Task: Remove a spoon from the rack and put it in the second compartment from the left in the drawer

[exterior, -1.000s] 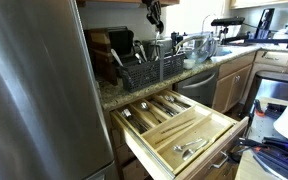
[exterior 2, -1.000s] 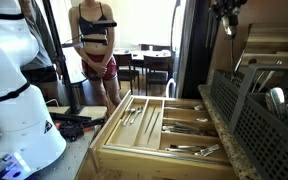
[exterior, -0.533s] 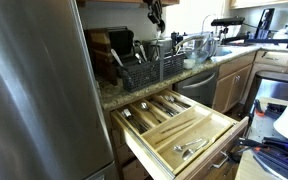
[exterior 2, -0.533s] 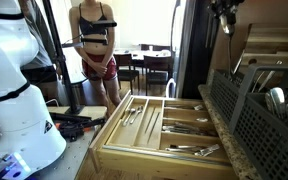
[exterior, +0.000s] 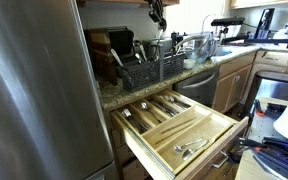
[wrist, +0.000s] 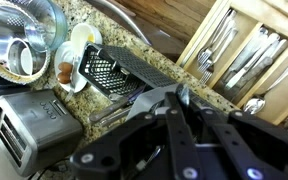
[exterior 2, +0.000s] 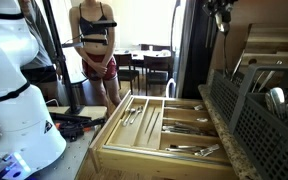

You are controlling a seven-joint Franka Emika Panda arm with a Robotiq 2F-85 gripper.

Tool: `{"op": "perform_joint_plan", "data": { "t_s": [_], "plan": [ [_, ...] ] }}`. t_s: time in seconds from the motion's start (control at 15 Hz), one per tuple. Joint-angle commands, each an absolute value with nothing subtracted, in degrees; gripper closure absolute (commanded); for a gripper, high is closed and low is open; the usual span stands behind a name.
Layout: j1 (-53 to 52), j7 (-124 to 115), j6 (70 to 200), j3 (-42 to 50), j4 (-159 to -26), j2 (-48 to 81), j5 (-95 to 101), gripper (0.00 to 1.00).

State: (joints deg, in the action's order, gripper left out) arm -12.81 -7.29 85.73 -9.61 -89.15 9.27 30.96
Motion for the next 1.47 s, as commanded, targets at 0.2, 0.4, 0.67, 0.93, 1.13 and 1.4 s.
{"op": "perform_joint_plan", "data": {
  "t_s": [0.2,0.4,0.67,0.93,1.13,1.4],
  "plan": [
    [-13.2,-4.4,83.6,-10.0,-89.9,7.6,30.7,0.94],
    [-13.2,-3.1,83.5,-10.2,-89.9,7.8,30.5,0.94],
    [-13.1,-1.3,83.4,-10.2,-89.8,7.9,30.0,0.94],
    [-12.7,2.3,84.0,-10.3,-89.9,7.9,28.1,0.94],
    [-12.7,4.3,83.9,-10.3,-89.9,8.0,27.4,0.94],
    [-12.6,6.8,83.9,-10.3,-89.9,8.2,26.6,0.94]
  ]
}}
